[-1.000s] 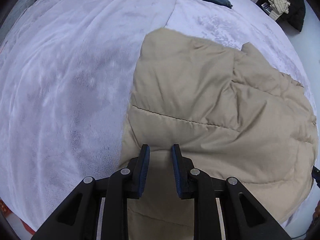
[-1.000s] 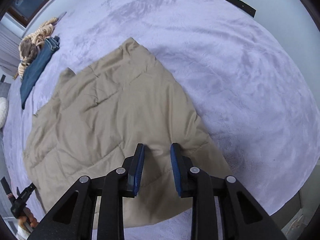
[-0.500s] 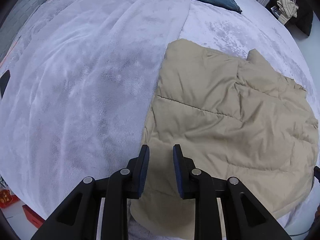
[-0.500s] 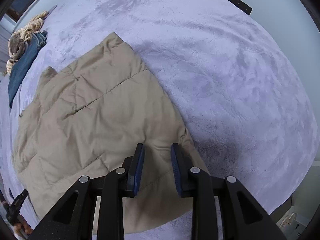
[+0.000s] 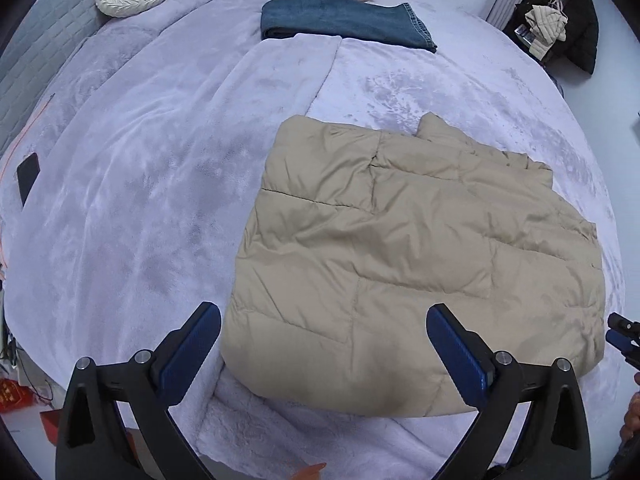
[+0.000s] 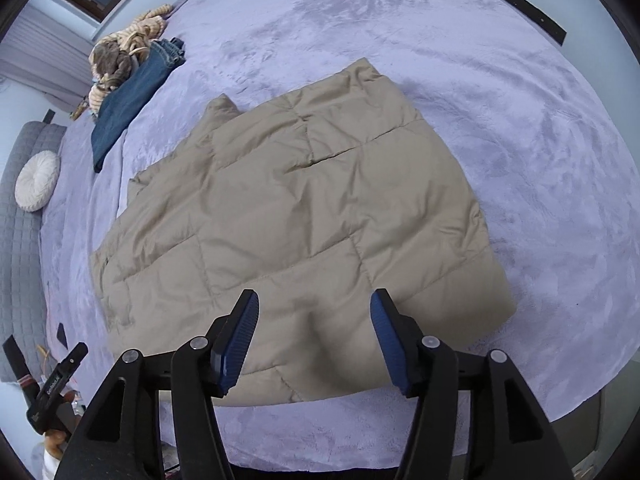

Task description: Fold large clothes

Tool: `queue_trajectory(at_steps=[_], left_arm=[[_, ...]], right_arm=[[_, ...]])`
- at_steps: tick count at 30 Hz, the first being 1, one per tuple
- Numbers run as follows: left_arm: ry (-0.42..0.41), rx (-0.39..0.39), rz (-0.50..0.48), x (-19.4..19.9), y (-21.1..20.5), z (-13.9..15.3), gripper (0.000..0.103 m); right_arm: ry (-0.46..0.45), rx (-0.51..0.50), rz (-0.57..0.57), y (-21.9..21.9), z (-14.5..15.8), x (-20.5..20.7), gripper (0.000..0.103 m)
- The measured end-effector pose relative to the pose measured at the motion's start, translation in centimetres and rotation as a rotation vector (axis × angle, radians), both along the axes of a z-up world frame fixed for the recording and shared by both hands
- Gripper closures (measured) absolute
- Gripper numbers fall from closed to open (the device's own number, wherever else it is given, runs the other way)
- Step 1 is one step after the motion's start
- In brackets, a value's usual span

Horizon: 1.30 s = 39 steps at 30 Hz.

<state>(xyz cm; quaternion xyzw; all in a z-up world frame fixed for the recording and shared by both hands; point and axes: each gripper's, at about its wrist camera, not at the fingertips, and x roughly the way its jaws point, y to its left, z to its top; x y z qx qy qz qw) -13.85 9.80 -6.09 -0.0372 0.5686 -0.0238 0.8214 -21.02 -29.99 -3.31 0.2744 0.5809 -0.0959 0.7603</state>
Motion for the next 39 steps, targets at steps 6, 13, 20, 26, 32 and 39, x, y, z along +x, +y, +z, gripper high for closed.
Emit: queue_trajectory(at_steps=[6,13,20,26,32,39], left_arm=[[0.015,0.031,-0.001,-2.5,-1.1,1.0,0.0],[0.024,0.051,-0.002,-5.2,-1.4,1.7,0.0],[0.031,0.043,-0.013,-4.5,-0.2,1.3,0.0],[0.064,0.02,-0.043,-1.7,3.2,-0.3,0.0],[0.122,-0.04,-0.083,1.8,6.6,-2.6,0.0],[0.167,-0.146,-0.128,5.1,9.1,-5.7,0.0]], right_arm=[[-0.002,0.025,0.057,1.0,-0.3,-0.9,0.022],[0.001,0.077,0.115,2.5,-1.0,-2.8,0.02],[-0.022,0.077,0.139,4.8,-0.6,-2.4,0.0],[0.028,0.072,0.135,9.1,-1.7,-0.2,0.0],[0.063,0.079,0.127,13.0,-2.7,2.0,0.0],[0.098,0.172,0.129,16.8,-4.2,3.6,0.0]])
